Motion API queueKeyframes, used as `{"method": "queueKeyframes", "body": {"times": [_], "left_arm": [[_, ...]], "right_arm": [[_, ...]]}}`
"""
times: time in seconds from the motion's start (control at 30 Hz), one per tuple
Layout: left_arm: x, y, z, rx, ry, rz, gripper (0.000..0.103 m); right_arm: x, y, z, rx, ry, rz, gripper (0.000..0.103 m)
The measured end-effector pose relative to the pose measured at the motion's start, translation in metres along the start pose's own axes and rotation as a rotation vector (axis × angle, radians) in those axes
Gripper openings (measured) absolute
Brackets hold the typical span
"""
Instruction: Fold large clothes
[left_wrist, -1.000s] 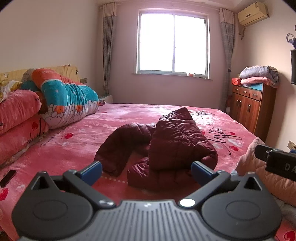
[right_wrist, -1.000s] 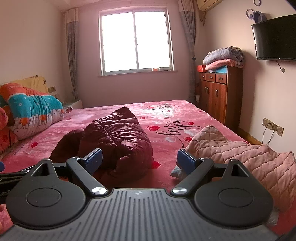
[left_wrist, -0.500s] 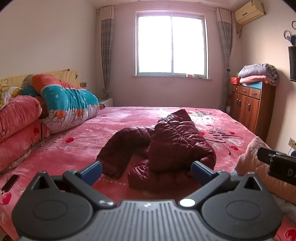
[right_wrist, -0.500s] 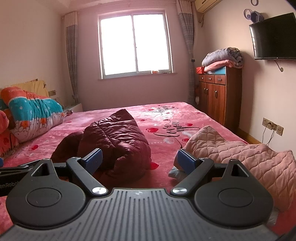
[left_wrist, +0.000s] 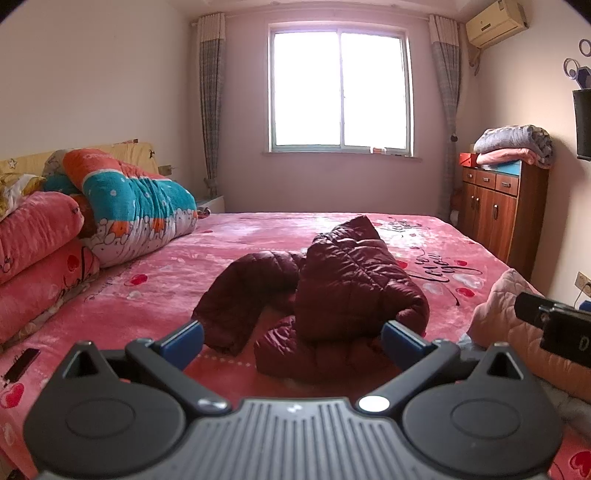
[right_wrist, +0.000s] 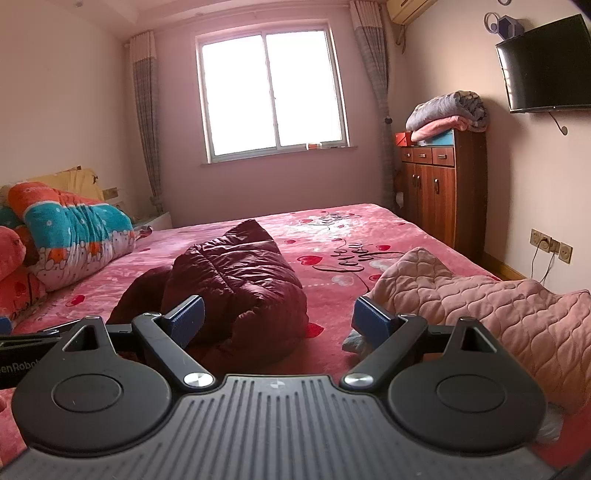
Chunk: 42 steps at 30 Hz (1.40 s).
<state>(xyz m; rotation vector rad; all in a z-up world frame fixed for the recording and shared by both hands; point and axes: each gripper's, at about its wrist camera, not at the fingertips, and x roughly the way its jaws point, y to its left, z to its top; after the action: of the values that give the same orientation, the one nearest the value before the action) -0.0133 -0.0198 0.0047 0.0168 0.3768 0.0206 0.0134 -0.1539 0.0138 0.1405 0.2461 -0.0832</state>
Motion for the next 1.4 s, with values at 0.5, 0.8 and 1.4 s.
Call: {"method": "queueKeyframes", "body": {"times": [0.5, 0.8, 1.4], "left_arm": [[0.057, 0.023, -0.043, -0.106, 0.061, -0.016, 0.102], [0.105, 0.008, -0.061, 0.051, 0.06, -0.126, 0.102], [0.268, 0.003, -0.022, 0.025, 0.051, -0.202, 0.091]], "right_arm": [[0.058, 0.0, -0.047, -0.016, 0.086, 0.017, 0.103], [0.092, -0.026, -0.069, 0.031, 0.13, -0.007, 0.103], [0.129, -0.048, -0.081, 0.04, 0.2, 0.011, 0.103]]}}
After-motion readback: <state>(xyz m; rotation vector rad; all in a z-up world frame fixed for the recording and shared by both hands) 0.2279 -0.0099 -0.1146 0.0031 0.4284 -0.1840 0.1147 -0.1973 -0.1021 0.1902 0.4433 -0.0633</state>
